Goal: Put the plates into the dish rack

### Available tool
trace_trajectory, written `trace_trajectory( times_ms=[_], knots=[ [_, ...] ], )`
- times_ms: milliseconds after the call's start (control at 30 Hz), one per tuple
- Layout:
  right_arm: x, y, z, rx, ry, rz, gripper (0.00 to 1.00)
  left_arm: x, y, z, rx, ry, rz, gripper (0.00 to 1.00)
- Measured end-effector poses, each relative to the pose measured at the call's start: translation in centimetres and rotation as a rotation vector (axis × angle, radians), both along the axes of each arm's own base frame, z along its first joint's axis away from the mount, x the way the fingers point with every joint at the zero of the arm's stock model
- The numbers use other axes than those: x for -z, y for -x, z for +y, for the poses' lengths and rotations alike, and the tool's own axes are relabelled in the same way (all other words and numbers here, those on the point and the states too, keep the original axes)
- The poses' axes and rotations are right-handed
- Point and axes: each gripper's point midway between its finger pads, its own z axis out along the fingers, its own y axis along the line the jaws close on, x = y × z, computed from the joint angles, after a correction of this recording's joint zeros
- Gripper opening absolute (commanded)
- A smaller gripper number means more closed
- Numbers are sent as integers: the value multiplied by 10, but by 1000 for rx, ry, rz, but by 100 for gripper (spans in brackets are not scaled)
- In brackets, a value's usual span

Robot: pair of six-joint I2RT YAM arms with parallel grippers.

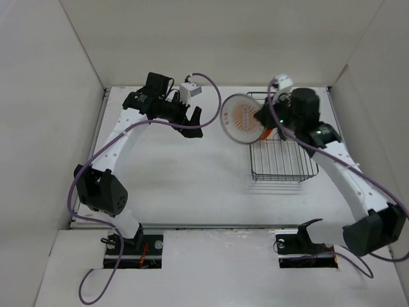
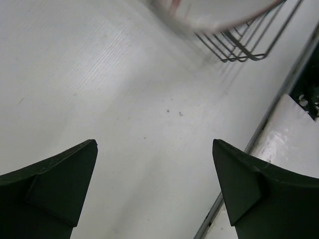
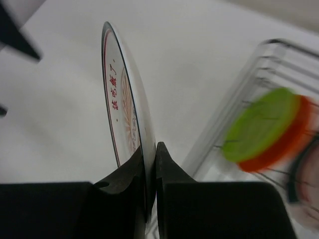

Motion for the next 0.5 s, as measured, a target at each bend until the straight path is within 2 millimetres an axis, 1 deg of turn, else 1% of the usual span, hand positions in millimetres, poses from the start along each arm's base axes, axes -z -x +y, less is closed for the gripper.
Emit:
trace_trajectory(
  times_ms=[67, 100, 167, 200, 233, 267, 300, 333, 400, 433, 500],
  knots=[
    [-42, -15, -52, 227, 40, -68, 0, 6, -9, 5, -62, -31, -1, 100],
    [-65, -19, -81, 345, 55, -111, 0, 10, -14, 8, -94, -49, -2, 100],
    [-106, -20, -136, 567, 80, -189, 0, 16, -25, 14, -160, -86, -8, 100],
    [-119, -16, -161, 663, 94, -212, 0, 18, -30, 17, -190, -102, -13, 100],
    [-127, -14, -182, 745, 109, -225, 0, 22, -35, 19, -217, -118, -14, 100],
    [-130, -11, -198, 814, 126, -228, 0, 24, -39, 22, -239, -131, -15, 100],
    [-129, -9, -211, 870, 146, -222, 0, 26, -42, 24, -256, -141, -16, 100],
    [-126, -9, -218, 904, 165, -211, 0, 29, -44, 25, -269, -149, -15, 100],
    [-111, -14, -225, 941, 213, -168, 0, 32, -45, 28, -290, -162, -12, 100],
    [-102, -19, -225, 943, 232, -144, 0, 33, -46, 29, -295, -166, -12, 100],
    [-77, -35, -224, 935, 276, -82, 0, 34, -47, 30, -306, -172, -13, 100]
  ],
)
